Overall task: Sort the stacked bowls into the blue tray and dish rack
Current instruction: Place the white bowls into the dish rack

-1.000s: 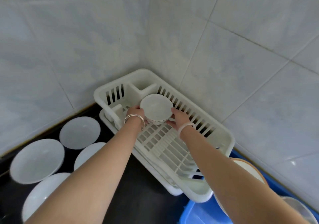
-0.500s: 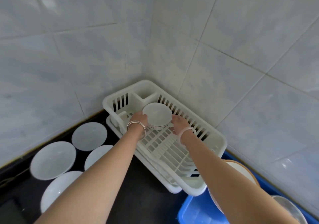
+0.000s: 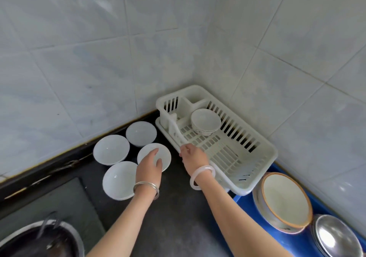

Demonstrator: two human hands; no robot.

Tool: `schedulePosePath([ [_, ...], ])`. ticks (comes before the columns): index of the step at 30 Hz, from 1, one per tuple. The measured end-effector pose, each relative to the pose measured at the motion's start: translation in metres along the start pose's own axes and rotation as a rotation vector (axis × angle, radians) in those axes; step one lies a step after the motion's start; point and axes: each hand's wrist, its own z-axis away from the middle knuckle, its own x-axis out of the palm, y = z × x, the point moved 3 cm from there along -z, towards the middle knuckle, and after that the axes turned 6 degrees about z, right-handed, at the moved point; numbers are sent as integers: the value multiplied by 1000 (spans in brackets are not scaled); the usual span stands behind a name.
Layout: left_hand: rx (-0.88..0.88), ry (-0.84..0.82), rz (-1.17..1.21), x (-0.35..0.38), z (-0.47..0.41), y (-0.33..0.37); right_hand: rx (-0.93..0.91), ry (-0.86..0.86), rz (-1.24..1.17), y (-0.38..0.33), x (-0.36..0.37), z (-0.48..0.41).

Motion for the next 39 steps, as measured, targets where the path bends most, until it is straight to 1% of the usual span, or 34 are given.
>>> schedulePosePath([
  [3, 8, 61, -64, -19, 16, -38, 63, -52, 92, 9, 29, 0],
  [5, -37, 63, -159, -33, 19, -64, 101, -65, 146, 13, 46, -4],
  [7, -82, 95, -283, -46, 20, -86, 134, -68, 159, 19, 60, -9],
  [9, -128, 136, -311, -57, 21, -104, 184, -77, 126, 24, 73, -14],
  [12, -203, 165, -167, -68, 22, -118, 267, -95, -39, 28, 88, -22],
  [16, -269, 185, 56, -72, 21, -126, 332, -90, -287, 24, 99, -29],
  [19, -321, 163, 178, -73, 22, -131, 364, -43, -391, 22, 97, -30],
  [21, -323, 147, 252, -74, 22, -133, 359, -26, -422, 22, 93, -27],
  [26, -320, 114, 366, -77, 21, -138, 261, 38, -417, 9, 76, -14],
  [31, -334, 112, 426, -77, 20, -141, 113, -23, -334, -23, 73, 4],
  [34, -334, 137, 461, -78, 20, -146, 102, -68, -276, -36, 84, 10],
  [37, -406, 202, 655, -79, 19, -149, 119, -122, -165, -43, 96, 13],
  [39, -433, 224, 731, -81, 17, -148, 128, -143, -102, -44, 103, 13],
])
